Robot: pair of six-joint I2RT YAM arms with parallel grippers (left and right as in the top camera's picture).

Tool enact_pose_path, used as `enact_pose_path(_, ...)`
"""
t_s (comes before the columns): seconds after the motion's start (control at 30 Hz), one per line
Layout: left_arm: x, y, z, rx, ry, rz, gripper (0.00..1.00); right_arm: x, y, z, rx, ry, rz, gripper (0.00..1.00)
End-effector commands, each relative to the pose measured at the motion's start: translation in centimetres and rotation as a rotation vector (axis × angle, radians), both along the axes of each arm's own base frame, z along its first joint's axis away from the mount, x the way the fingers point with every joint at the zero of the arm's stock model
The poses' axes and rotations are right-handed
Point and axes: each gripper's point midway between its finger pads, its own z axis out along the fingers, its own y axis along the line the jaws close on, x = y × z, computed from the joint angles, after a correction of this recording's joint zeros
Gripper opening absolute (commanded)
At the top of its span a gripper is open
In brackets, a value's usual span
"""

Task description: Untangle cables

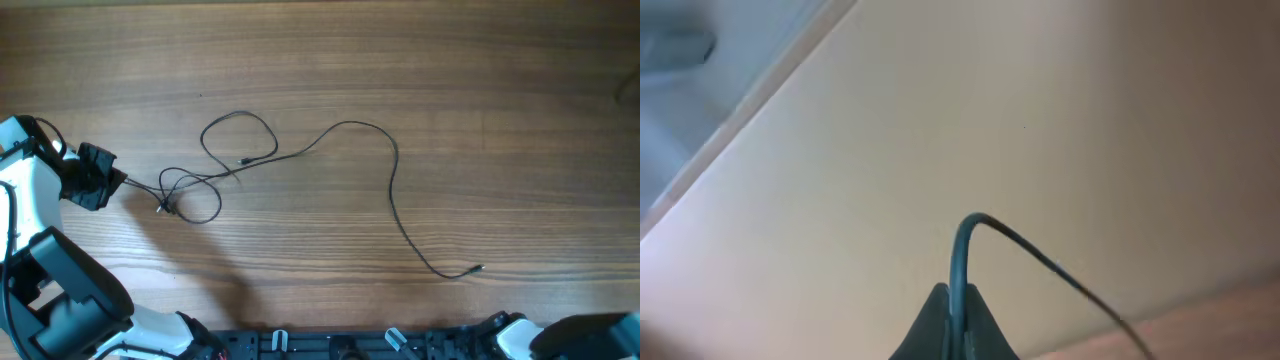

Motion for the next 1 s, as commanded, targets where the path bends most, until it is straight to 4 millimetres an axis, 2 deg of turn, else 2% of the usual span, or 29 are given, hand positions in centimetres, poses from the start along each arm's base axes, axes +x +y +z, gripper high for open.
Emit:
enact_pose_path(0.0,-0.3,0.2,-0.3,0.003,0.01,-0.006,0.04,0.8,-0.4,-2.4,-0.058,0.033,0.094,0.04)
enact_pose_path(0.03,-0.3,0.2,-0.3,0.003,0.01,-0.006,0.04,1.0,-1.6,-3.1,-0.037,0.041,0.064,0.04)
enact_pose_path(0.1,-0.3,0.2,-0.3,0.003,0.01,-0.006,0.04,0.6,-6.2,-5.0,0.03,0.064,-0.054,0.04)
enact_pose_path(0.17,-0.3,0.2,-0.3,0.001,0.012,-0.006,0.04,-1.5,-12.2,-7.8,0.112,0.092,-0.202,0.04)
enact_pose_path(0.23,-0.3,0.2,-0.3,0.001,0.012,-0.007,0.04,-2.9,-15.4,-8.8,0.18,0.091,-0.302,0.04)
enact_pose_path(0.3,-0.4,0.1,-0.3,0.001,0.013,-0.007,0.04,-4.9,-18.0,-8.5,0.217,0.065,-0.42,0.04)
enact_pose_path(0.37,-0.4,0.1,-0.3,-0.001,0.015,-0.007,0.04,-6.8,-19.8,-7.4,0.258,0.028,-0.492,0.05)
enact_pose_path(0.4,-0.4,0.1,-0.3,-0.001,0.015,-0.006,0.04,-7.4,-20.1,-6.4,0.246,0.008,-0.504,0.05)
enact_pose_path(0.43,-0.4,0.1,-0.3,-0.001,0.015,-0.007,0.04,-7.3,-19.7,-5.7,0.201,0.004,-0.493,0.05)
enact_pose_path(0.47,-0.4,0.1,-0.3,-0.001,0.015,-0.007,0.04,-6.7,-19.2,-5.8,0.148,0.023,-0.472,0.05)
enact_pose_path(0.53,-0.5,0.0,-0.3,-0.003,0.018,-0.008,0.04,-4.4,-18.0,-9.1,0.053,0.143,-0.442,0.05)
enact_pose_path(0.57,-0.5,0.0,-0.3,-0.004,0.019,-0.008,0.04,-3.6,-17.9,-11.4,0.049,0.221,-0.465,0.05)
enact_pose_path(0.6,-0.6,-0.1,-0.4,-0.008,0.024,-0.008,0.04,-3.9,-19.0,-17.0,0.167,0.435,-0.631,0.04)
enact_pose_path(0.63,-0.7,-0.2,-0.4,-0.01,0.028,-0.008,0.04,-5.9,-19.8,-21.4,0.277,0.627,-0.82,0.04)
enact_pose_path(0.67,-0.8,-0.2,-0.4,-0.014,0.033,-0.008,0.04,-8.0,-20.0,-24.1,0.35,0.752,-0.973,0.04)
enact_pose_path(0.7,-0.9,-0.3,-0.4,-0.015,0.035,-0.008,0.04,-10.3,-20.2,-25.9,0.394,0.843,-1.123,0.05)
enact_pose_path(0.73,-0.9,-0.3,-0.4,-0.017,0.037,-0.008,0.04,-11.7,-20.4,-26.6,0.414,0.885,-1.22,0.12)
enact_pose_path(0.77,-1.0,-0.3,-0.4,-0.018,0.039,-0.008,0.04,-13.3,-20.4,-27.3,0.498,0.896,-1.33,0.4)
enact_pose_path(0.8,-1.0,-0.4,-0.5,-0.021,0.043,-0.008,0.04,-14.1,-20.0,-27.9,0.605,0.884,-1.391,0.46)
enact_pose_path(0.83,-1.1,-0.5,-0.5,-0.024,0.047,-0.008,0.04,-14.6,-19.4,-28.4,0.696,0.874,-1.424,0.46)
enact_pose_path(0.87,-1.3,-0.6,-0.5,-0.028,0.052,-0.008,0.04,-14.8,-19.0,-28.9,0.739,0.884,-1.434,0.55)
enact_pose_path(0.93,-1.3,-0.6,-0.5,-0.03,0.056,-0.008,0.04,-15.1,-18.2,-29.5,0.817,0.885,-1.452,0.99)
enact_pose_path(0.97,-1.3,-0.6,-0.5,-0.03,0.056,-0.008,0.04,-14.8,-17.8,-29.7,0.835,0.897,-1.421,1.0)
